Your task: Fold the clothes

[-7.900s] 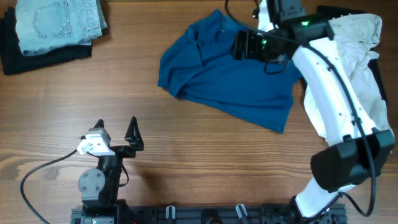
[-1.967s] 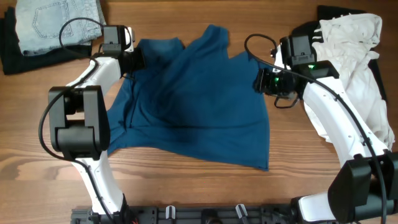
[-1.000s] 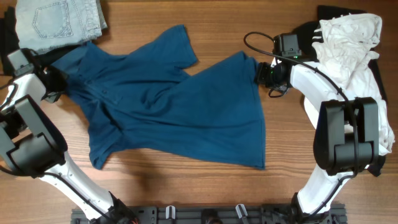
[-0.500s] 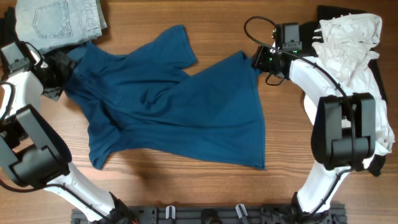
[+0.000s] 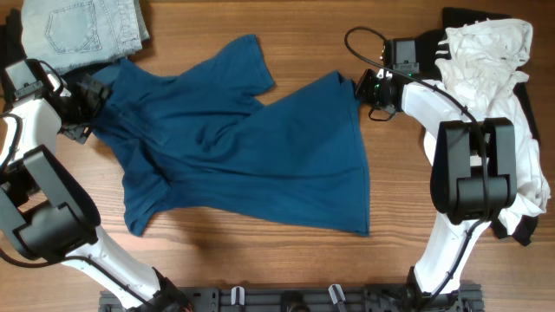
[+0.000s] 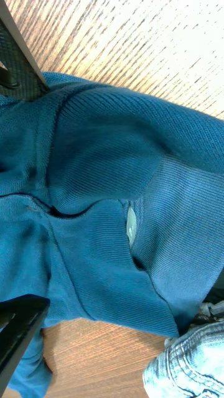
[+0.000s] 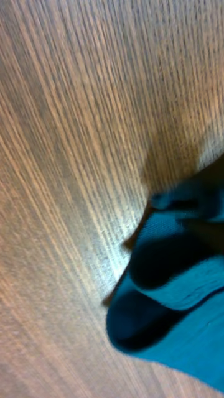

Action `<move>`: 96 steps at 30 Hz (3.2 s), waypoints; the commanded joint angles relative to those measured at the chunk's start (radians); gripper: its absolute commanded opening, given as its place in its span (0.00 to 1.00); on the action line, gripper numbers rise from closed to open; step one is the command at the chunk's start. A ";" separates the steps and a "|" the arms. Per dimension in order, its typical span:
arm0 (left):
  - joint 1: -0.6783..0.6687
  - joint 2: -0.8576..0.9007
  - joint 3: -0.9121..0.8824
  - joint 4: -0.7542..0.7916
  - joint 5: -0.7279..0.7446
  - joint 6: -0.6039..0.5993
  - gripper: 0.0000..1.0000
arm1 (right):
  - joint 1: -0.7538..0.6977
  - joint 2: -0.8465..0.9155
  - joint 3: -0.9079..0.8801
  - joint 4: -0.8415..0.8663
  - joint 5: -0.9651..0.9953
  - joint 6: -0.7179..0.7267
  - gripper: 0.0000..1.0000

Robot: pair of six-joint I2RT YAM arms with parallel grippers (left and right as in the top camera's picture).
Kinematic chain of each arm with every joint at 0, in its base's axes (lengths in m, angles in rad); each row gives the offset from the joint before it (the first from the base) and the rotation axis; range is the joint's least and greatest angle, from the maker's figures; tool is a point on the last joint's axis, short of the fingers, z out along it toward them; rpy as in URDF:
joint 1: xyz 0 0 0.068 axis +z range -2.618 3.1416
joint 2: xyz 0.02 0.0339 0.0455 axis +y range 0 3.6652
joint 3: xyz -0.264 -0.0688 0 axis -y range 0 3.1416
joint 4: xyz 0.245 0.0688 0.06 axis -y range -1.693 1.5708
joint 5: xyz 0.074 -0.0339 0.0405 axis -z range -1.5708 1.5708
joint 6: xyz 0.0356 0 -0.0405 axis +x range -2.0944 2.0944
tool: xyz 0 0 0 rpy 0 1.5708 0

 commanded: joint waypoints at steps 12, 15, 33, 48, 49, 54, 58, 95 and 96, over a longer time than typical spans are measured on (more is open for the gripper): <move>-0.002 -0.022 0.003 -0.026 0.012 0.027 1.00 | -0.179 0.018 0.306 0.022 0.063 -0.031 0.04; -0.002 -0.022 0.003 -0.030 0.012 0.027 1.00 | -0.211 0.018 0.325 0.076 0.044 -0.057 0.29; -0.002 -0.022 0.003 -0.060 0.012 0.027 1.00 | -0.135 -0.200 0.478 -0.909 0.039 -0.045 0.92; -0.001 -0.022 0.003 -0.116 0.008 0.027 1.00 | 0.048 -0.373 -0.306 -0.866 -0.016 0.138 1.00; -0.001 -0.022 0.003 -0.116 0.009 0.027 1.00 | 0.048 -0.372 -0.334 -0.833 -0.016 0.138 1.00; -0.001 -0.022 0.003 -0.121 0.009 0.027 1.00 | 0.038 -0.372 -0.427 -0.711 0.037 0.181 1.00; -0.001 -0.022 0.003 -0.121 0.008 0.027 1.00 | -0.008 -0.373 -0.437 -0.616 0.005 0.171 1.00; -0.001 -0.022 0.003 -0.131 0.008 0.053 1.00 | -0.174 -0.499 -0.597 -0.390 -0.032 0.118 0.73; -0.001 -0.022 0.003 -0.131 0.008 0.053 1.00 | -0.174 -0.486 -0.597 -0.386 -0.032 0.118 0.73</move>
